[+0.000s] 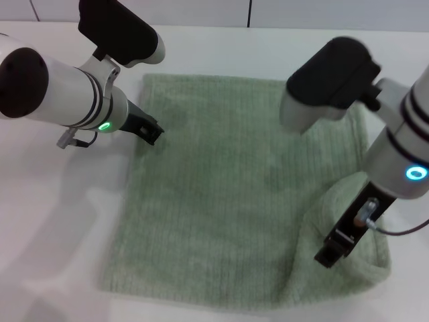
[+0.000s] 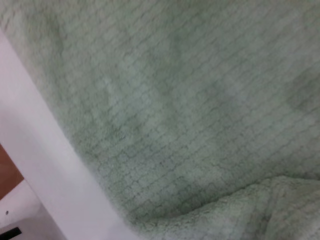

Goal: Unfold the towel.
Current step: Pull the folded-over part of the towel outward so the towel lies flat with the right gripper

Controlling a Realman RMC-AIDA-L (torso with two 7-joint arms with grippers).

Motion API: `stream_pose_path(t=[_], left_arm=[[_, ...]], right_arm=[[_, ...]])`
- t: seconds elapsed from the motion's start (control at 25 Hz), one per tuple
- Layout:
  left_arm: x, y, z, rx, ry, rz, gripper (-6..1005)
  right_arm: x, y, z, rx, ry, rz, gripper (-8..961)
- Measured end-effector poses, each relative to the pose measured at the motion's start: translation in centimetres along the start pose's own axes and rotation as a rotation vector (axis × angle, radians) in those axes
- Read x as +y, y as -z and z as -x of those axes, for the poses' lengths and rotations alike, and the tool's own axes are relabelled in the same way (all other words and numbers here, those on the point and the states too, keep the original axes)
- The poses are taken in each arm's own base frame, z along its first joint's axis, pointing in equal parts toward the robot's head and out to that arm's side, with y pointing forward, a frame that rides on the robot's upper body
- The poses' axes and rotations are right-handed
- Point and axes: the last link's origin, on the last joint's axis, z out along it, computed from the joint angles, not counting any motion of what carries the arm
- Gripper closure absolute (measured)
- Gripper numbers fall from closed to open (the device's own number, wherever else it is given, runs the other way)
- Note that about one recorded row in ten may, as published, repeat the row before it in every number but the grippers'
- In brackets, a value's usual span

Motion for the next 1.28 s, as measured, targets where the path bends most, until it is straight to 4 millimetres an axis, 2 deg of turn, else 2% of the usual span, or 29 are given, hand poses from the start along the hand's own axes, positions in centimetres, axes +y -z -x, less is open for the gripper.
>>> stream_pose_path(t=[0.08,0.24,0.4,0.48,0.68,1.04,1.28], left_arm=[[0.0,0.0,0.0,0.000,0.000,0.000,1000],[0.0,0.0,-0.1,0.004,-0.002,-0.002,1000],[-0.1,0.0,-0.2,0.006,-0.004,-0.003,1000],[-0.1,0.0,-0.2,0.007,-0.004,-0.003,1000],[0.0,0.0,-0.2,0.007,-0.004,-0.003,1000],[-0.2,0.1,-0.1,0.004,-0.009,-0.006,1001],[-0.3,0.2,-0.4,0.008,-0.015,-0.007,1001]], right_arm=[[0.2,1.3,0.2,-0.050,0.013,-0.015,414],[0.4,1.7,0.6,-0.102,0.024,-0.028,410],[-0.4,0.2,1.6,-0.104,0.011,-0.027,406],[-1.0,-1.4,2.5,-0.077,0.010,-0.030,405],[-1.4,-2.1,2.9,-0.043,0.013,-0.035,400],[-1.4,-1.6,1.3,0.069,-0.029,-0.008,392],[-1.0,0.0,-0.4,0.072,-0.047,0.001,387]])
